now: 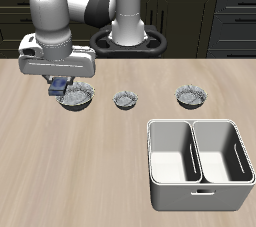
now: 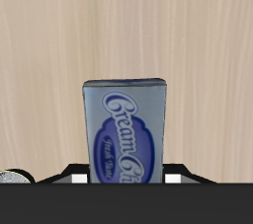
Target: Place the cream cheese in the smallest bowl
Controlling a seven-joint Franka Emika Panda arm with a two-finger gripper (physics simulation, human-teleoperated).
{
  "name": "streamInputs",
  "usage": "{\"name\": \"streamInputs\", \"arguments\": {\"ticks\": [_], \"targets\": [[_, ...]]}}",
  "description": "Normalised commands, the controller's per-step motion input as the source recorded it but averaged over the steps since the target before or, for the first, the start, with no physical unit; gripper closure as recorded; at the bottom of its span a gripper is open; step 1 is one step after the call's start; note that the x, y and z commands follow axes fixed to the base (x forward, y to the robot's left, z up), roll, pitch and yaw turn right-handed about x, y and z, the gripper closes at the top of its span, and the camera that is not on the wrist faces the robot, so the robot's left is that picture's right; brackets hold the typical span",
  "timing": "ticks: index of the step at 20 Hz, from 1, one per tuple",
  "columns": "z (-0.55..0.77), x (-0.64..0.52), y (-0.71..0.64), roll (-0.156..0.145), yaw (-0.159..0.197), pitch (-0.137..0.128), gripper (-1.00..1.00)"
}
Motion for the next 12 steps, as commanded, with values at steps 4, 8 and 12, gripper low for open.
{"name": "streamInputs", "arguments": {"ticks": [4, 8, 12], "targets": [[0.48, -0.37, 0.23, 0.004, -0.017, -0.063, 1.0], [0.12, -0.26, 0.16, 0.01, 0.028, -0.036, 1.0], [-0.09, -0.29, 0.19, -0.005, 0.01, -0.01, 1.0]]}}
